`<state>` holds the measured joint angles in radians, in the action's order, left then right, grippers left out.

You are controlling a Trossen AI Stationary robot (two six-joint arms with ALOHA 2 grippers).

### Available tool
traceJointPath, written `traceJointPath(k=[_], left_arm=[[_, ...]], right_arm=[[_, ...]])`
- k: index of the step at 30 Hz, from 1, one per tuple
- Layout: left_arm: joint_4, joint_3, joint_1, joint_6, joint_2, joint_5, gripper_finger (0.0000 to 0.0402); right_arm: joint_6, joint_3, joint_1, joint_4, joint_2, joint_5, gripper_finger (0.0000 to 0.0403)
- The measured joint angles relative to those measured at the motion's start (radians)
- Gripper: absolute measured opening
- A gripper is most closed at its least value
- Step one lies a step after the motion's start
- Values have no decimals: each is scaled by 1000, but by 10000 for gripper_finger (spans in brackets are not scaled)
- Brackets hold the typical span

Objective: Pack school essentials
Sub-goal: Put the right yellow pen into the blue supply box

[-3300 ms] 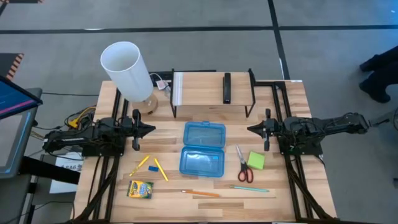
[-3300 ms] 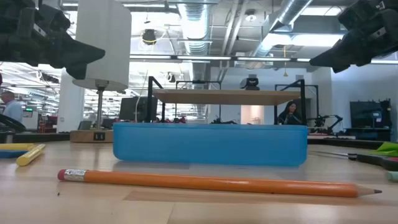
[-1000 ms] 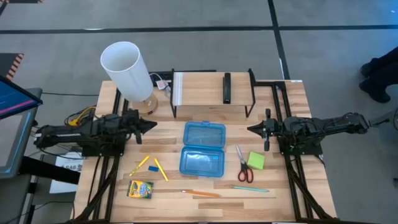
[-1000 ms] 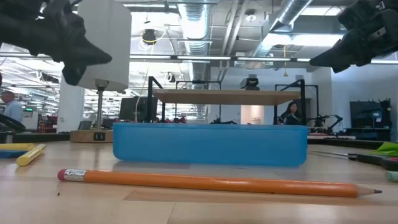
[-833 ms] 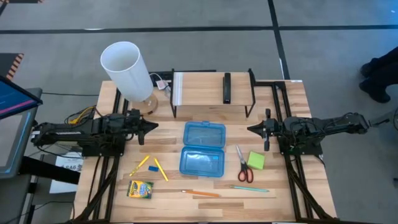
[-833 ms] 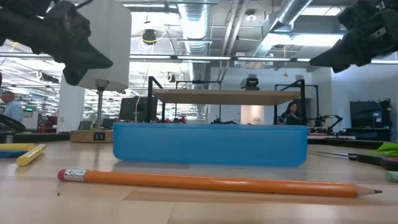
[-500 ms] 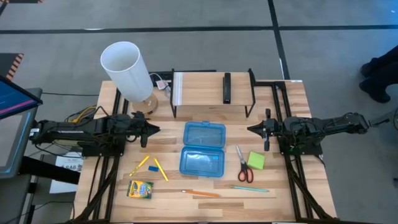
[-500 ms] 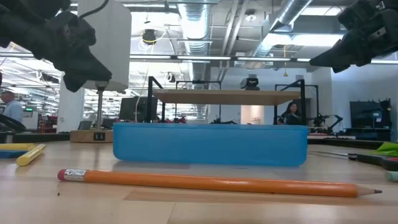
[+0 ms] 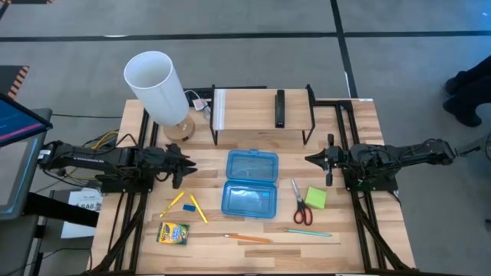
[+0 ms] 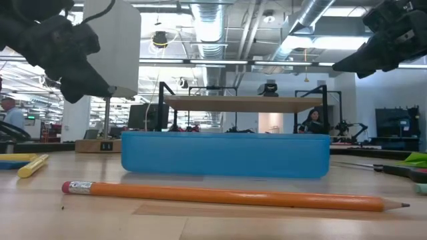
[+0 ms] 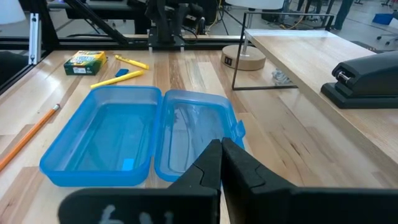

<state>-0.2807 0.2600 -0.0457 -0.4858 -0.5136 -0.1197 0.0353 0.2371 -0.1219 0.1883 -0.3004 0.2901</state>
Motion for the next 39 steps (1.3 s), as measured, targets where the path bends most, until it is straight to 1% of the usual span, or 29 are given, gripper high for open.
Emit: traceJointPath(k=[5, 11, 17, 21, 26, 30, 36, 39], left_arm=[[-46, 0, -54, -57, -19, -27, 106], [-4, 4, -122, -86, -95, -50, 105], [-43, 101, -195, -76, -216, -88, 105], [-49, 162, -247, -38, -318, -91, 105], [-52, 217, -307, -31, -449, -95, 106], [-53, 255, -341, -9, -545, -97, 122], [-50, 296, -368, 30, -680, -98, 164], [-50, 308, -385, 53, -744, -95, 179]], right_arm=[[0, 0, 0, 0, 0, 0, 28], [0, 0, 0, 0, 0, 0, 27], [0, 0, 0, 1, 0, 0, 27], [0, 0, 0, 3, 0, 0, 27], [0, 0, 0, 7, 0, 0, 27], [0, 0, 0, 8, 0, 0, 28], [0, 0, 0, 11, 0, 0, 27], [0, 0, 0, 17, 0, 0, 27]])
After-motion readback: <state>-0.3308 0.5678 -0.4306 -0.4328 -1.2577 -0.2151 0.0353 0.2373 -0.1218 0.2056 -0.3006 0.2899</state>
